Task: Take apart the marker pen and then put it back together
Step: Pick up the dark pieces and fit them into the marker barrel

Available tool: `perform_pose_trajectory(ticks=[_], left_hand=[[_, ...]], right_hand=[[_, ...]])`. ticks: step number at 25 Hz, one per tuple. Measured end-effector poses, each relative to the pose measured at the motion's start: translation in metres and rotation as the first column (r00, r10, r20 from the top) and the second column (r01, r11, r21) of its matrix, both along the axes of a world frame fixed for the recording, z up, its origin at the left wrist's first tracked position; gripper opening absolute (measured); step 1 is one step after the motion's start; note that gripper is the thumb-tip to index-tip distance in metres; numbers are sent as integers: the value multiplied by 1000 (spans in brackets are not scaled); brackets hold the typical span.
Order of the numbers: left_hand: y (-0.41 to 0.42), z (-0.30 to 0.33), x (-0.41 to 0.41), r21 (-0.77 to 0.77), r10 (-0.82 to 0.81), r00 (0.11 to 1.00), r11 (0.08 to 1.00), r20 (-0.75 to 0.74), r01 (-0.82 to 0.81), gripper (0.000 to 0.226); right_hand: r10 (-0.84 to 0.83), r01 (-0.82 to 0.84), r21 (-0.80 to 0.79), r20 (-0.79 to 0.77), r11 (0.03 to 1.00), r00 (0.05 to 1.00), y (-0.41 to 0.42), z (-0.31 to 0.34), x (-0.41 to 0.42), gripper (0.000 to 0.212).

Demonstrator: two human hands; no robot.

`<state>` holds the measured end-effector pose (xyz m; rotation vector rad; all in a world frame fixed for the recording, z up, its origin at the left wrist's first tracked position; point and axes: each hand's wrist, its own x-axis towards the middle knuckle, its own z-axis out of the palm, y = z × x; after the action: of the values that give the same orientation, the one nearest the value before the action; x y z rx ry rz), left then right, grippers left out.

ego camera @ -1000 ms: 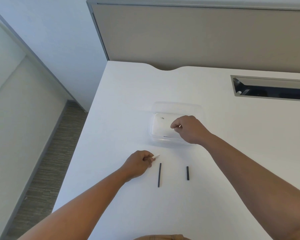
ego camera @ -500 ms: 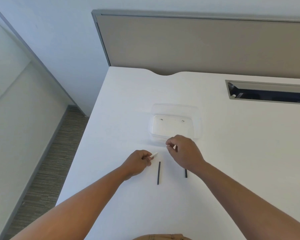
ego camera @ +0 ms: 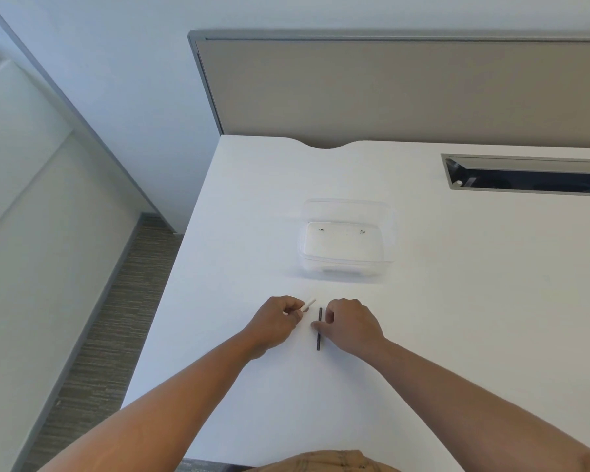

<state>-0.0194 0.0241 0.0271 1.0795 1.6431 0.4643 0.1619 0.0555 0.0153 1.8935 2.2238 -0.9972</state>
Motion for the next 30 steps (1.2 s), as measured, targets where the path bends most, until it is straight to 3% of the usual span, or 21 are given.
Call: perform_pose_trajectory(ticks=[7, 10, 12, 14, 18, 20, 27, 30], left_hand=[[-12, 9, -1, 56, 34, 997, 998, 71, -38, 19], [-15, 16, -1, 79, 50, 996, 995, 68, -56, 17], [-15, 20, -1, 106, 49, 997, 993, 60, -56, 16], [-16, 24, -1, 131, 45, 998, 990, 42, -50, 16], [-17, 28, 2, 196, 42, 999, 979, 31, -47, 15], [-18, 31, 4, 226, 44, 998, 973, 36, -51, 14], [-20, 38, 9, 266, 35, 999, 963, 25, -40, 15], [-22, 38, 11, 279, 31, 999, 959, 34, -39, 15]], right_hand=[[28, -29, -55, -17, 998, 999, -8, -4, 8, 14], [-75, 77, 8, -143, 997, 987, -11, 1, 16, 15], [-252, 259, -25, -338, 965, 907, -10, 10, 18, 11], [-398, 395, -124, -523, 911, 754, -6, 21, 20, 10], [-510, 461, -303, -743, 834, 434, -2, 42, 26, 11], [-507, 448, -336, -791, 828, 343, -2, 53, 30, 7], [-454, 405, -331, -853, 852, 257, -9, 73, 32, 5], [-443, 381, -330, -858, 864, 261, -12, 74, 31, 6]])
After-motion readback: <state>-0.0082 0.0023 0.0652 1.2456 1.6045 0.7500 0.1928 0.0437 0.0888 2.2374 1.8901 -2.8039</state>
